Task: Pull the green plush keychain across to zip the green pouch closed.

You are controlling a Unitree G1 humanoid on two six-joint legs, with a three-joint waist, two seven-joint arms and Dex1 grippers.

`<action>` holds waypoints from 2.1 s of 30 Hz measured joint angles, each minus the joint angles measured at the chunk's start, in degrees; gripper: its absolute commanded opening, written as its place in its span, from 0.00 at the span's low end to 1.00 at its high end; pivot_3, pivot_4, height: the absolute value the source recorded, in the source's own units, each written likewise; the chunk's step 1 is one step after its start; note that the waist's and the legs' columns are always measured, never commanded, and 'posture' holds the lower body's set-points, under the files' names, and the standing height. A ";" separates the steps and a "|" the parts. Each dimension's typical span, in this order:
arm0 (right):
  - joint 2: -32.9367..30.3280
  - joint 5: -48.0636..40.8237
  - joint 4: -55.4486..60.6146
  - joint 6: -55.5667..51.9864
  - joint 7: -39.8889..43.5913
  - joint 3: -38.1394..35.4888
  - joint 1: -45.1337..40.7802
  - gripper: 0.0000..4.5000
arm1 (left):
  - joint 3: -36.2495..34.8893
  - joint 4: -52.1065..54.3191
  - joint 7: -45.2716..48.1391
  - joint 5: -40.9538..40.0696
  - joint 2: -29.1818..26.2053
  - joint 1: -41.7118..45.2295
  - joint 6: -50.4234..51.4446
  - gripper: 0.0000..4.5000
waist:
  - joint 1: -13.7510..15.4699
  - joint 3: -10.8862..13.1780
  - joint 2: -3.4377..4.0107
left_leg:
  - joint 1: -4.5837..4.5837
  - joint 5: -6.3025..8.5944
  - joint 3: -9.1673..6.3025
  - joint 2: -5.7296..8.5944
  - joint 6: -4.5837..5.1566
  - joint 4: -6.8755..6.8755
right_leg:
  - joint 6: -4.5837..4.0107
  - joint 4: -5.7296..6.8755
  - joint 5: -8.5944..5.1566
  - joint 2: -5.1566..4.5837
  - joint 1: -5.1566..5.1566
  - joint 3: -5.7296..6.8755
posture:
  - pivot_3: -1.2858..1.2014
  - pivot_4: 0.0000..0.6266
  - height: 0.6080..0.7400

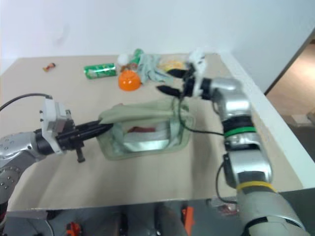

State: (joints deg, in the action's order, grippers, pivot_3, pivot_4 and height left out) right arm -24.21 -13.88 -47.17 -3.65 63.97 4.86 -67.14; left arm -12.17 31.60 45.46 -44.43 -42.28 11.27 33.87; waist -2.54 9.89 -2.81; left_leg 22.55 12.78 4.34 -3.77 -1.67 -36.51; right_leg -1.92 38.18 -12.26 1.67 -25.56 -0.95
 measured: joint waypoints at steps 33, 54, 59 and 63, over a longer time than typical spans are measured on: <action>5.79 1.92 13.21 -5.20 12.91 4.50 5.95 0.93 | 0.81 -2.06 -2.37 8.45 2.12 0.37 -4.61 0.00 | -0.01 -0.01 -0.01 | -0.11 0.00 0.04 0.15 -0.02 -0.10 | 0.08 0.02 0.04 -0.35 0.13 -0.10 | 0.52 0.24 1.00; 6.05 3.26 13.04 -3.46 13.00 6.33 6.03 0.01 | 0.96 -1.86 -2.54 9.08 2.60 0.65 -4.42 0.00 | 0.00 -0.01 -0.01 | -0.11 0.00 0.05 0.14 -0.02 -0.10 | 0.08 0.02 0.04 -0.30 0.13 -0.06 | 0.52 0.24 1.00; 5.75 3.28 13.03 -3.28 12.51 6.23 6.01 0.01 | 0.99 -1.96 -2.69 9.64 2.86 0.67 -4.42 0.00 | 0.00 -0.01 -0.01 | -0.11 0.00 0.05 0.14 -0.02 -0.10 | 0.08 0.02 0.04 -0.31 0.13 -0.06 | 0.52 0.24 1.00; 5.49 3.01 12.50 -2.96 11.86 5.71 5.65 0.01 | 1.07 -2.56 -3.18 10.44 3.00 0.68 -4.42 0.00 | 0.00 -0.01 -0.01 | -0.11 0.00 0.04 0.14 -0.02 -0.10 | 0.08 0.02 0.04 -0.31 0.13 -0.06 | 0.52 0.24 1.00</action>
State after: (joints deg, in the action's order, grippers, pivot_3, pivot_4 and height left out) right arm -18.73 -10.87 -34.67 -6.61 75.84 10.58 -61.49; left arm -11.10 29.04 42.28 -33.99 -39.28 11.95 29.45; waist -2.54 9.88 -2.82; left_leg 22.44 12.78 4.38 -3.63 -1.69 -36.62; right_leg -1.84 38.20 -12.23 1.37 -25.43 -1.01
